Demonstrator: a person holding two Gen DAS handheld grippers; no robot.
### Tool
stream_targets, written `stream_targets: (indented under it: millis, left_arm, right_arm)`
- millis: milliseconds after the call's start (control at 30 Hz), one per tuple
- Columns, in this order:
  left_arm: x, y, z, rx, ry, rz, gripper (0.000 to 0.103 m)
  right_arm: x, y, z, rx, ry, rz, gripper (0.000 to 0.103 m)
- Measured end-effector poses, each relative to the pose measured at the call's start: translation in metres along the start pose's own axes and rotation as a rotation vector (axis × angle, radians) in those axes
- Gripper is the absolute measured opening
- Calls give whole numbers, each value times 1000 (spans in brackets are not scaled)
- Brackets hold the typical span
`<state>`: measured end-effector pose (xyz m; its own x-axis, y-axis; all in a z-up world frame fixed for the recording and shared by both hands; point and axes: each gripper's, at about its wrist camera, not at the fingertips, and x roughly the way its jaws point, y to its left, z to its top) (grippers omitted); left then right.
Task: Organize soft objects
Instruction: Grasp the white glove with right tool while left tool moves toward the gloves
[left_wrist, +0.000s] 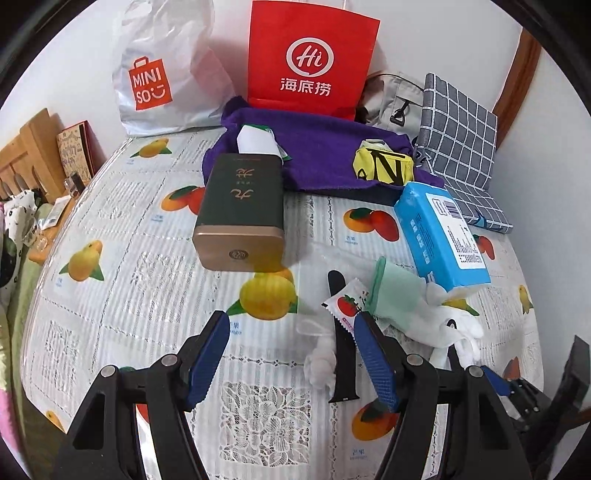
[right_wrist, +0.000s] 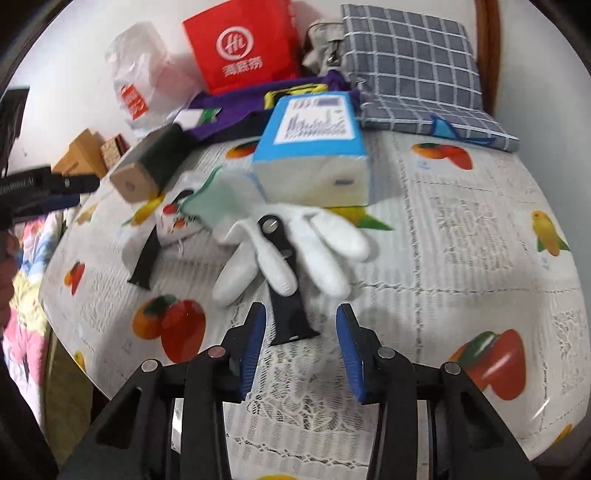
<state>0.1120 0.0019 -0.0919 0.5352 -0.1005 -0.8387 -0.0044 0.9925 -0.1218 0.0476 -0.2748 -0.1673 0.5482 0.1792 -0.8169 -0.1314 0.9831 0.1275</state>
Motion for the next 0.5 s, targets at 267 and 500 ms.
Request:
stream_targets:
  millis: [267,500]
  left_arm:
    - [6,5,-3,-14,18,-7,68]
    - [3,11,-3,-19,16,-19,68]
  right_arm:
    - [23,21,4,-106,-24,-81,39]
    - [2,28,12,-99,-49,-1,20]
